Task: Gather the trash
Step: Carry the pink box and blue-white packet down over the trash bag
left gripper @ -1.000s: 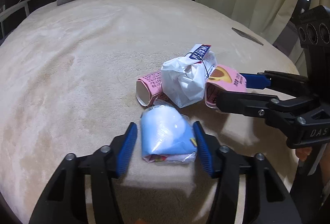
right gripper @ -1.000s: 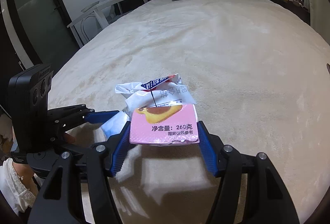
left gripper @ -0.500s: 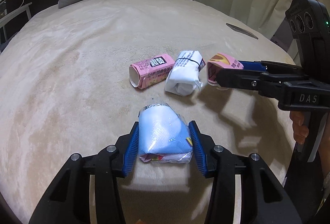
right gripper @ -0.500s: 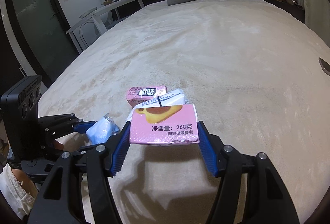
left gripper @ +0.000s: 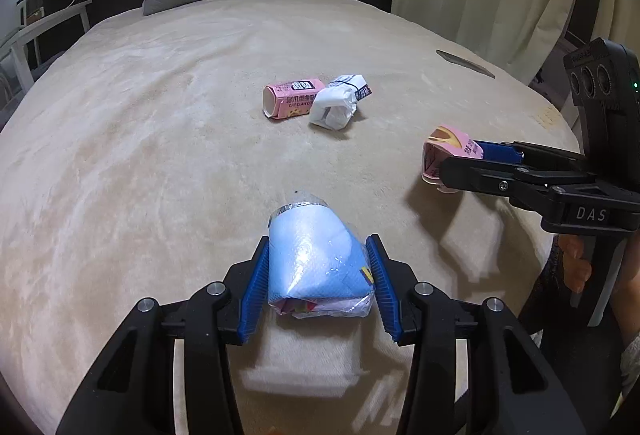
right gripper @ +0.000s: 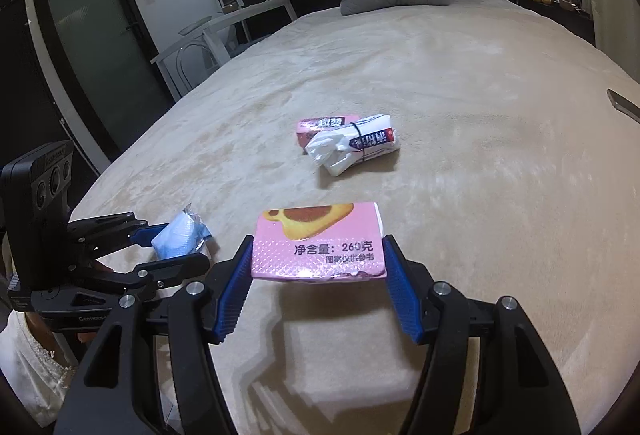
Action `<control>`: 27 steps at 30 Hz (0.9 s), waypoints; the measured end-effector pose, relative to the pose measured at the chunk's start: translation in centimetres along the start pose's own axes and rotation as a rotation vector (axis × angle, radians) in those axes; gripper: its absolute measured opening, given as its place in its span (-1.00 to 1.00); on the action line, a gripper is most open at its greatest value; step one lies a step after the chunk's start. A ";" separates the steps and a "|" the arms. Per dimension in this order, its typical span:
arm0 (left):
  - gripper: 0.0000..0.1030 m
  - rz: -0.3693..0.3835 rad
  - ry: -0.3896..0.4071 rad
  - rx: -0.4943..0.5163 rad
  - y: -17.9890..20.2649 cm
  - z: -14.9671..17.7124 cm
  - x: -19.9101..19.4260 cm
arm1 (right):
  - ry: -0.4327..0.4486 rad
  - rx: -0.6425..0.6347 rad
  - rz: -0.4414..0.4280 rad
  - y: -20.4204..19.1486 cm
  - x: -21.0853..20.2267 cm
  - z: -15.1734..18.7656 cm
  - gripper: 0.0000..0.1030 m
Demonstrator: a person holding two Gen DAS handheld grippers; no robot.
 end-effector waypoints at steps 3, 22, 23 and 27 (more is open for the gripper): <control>-0.09 -0.004 0.003 -0.017 0.4 1.7 -1.1 | -0.006 0.001 -0.006 -0.9 -0.8 1.6 0.21; -0.09 -0.021 0.012 -0.034 3.7 9.9 -6.0 | -0.051 -0.063 -0.034 -6.5 -4.6 9.9 0.21; -0.09 -0.019 0.011 -0.034 4.0 10.3 -6.2 | -0.055 -0.063 -0.034 -6.7 -4.8 10.3 0.21; -0.09 -0.020 -0.004 -0.028 5.0 12.2 -6.6 | -0.077 -0.059 -0.037 -7.3 -5.4 12.2 0.21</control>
Point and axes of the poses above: each gripper's, at about its wrist camera, not at the fingertips, and x roughly the way its jaws point, y to its right, z to its underside, the point moved 10 cm from there along x, roughly the way its jaws point, and after that the axes turned 3 degrees about -y, right-handed, at the moved point
